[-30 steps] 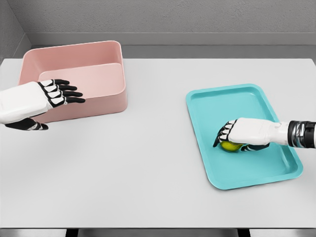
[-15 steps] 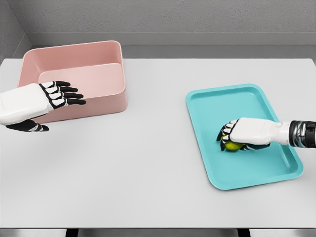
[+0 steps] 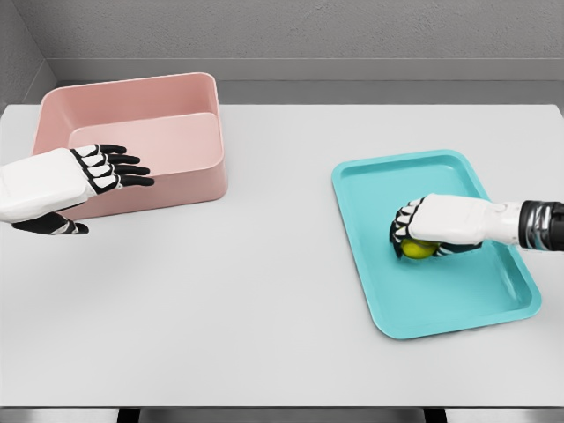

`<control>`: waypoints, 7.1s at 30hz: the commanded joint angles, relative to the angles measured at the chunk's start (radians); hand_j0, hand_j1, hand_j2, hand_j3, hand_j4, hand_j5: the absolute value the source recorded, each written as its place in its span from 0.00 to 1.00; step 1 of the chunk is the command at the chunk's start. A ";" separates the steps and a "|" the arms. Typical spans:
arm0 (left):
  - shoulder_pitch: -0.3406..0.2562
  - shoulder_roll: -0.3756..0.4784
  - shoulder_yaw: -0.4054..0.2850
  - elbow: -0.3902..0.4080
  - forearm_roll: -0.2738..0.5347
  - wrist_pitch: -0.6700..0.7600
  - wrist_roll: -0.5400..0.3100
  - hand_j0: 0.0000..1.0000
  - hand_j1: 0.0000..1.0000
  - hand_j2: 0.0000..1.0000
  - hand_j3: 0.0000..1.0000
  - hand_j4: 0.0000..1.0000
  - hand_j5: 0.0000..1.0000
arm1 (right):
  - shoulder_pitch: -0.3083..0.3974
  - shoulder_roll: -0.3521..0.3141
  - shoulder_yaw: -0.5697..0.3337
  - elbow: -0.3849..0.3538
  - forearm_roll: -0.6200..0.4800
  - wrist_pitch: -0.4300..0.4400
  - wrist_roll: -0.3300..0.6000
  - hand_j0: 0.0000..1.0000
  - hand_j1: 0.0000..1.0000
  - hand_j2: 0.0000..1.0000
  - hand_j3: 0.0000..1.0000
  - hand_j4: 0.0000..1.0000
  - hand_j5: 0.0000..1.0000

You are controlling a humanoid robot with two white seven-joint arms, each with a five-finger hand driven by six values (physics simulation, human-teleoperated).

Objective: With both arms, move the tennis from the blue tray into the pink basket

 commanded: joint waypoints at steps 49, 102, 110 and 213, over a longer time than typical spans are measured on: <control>0.011 -0.019 -0.001 0.000 -0.023 0.001 -0.001 1.00 1.00 1.00 1.00 1.00 1.00 | -0.209 0.529 0.193 0.149 0.106 0.002 0.037 0.41 0.41 0.41 0.41 0.41 0.41; -0.063 -0.280 -0.139 0.000 -0.316 0.001 -0.087 1.00 1.00 1.00 1.00 1.00 1.00 | 0.302 0.282 -0.700 -0.086 -0.146 0.002 -0.058 1.00 1.00 1.00 1.00 1.00 1.00; -0.195 -0.360 -0.280 0.003 -0.351 0.001 -0.087 1.00 1.00 1.00 1.00 1.00 1.00 | 0.414 0.291 -0.764 -0.086 -0.149 0.002 -0.060 1.00 1.00 1.00 1.00 1.00 1.00; -0.491 -0.596 -0.599 0.471 -0.163 0.001 -0.144 0.58 0.58 0.58 0.58 0.58 0.58 | 0.434 0.294 -0.764 -0.081 -0.201 0.002 -0.057 1.00 1.00 1.00 1.00 1.00 1.00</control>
